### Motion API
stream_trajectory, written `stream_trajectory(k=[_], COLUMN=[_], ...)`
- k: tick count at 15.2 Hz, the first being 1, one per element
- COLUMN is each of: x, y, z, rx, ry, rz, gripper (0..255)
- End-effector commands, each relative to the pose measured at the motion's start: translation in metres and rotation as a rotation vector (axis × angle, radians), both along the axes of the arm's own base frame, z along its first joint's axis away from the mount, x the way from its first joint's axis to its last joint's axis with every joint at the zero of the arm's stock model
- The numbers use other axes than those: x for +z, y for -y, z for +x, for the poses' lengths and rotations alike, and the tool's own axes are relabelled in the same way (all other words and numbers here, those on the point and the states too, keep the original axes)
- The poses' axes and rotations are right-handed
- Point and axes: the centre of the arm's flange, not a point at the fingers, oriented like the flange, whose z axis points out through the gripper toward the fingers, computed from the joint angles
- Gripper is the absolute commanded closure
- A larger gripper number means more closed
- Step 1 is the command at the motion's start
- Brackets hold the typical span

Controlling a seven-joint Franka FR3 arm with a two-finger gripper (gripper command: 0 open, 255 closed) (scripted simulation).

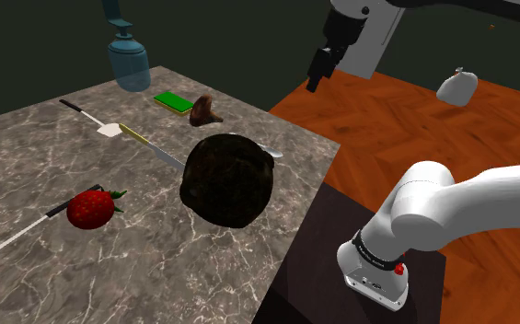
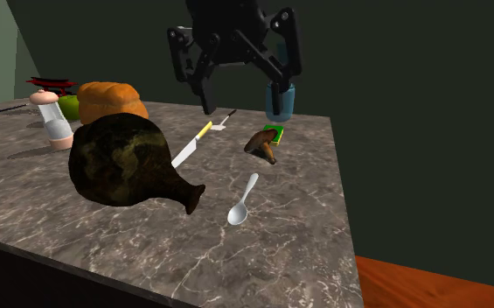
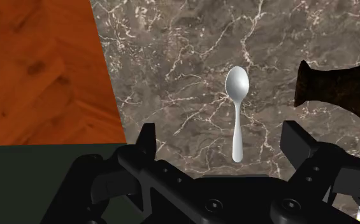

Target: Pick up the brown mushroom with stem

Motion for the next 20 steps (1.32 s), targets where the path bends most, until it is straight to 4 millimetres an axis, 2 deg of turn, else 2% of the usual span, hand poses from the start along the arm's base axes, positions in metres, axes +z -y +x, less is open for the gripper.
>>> stream_trajectory(k=[1,11,20], x=[0.0,-0.034,-0.082], y=[0.0,-0.01,-0.01], z=[0.0,0.147,0.273], rx=[0.0,-0.125,-0.238], ry=[0.0,-0.152,-0.288], rz=[0.0,0.154,0.292], gripper=[0,0,0])
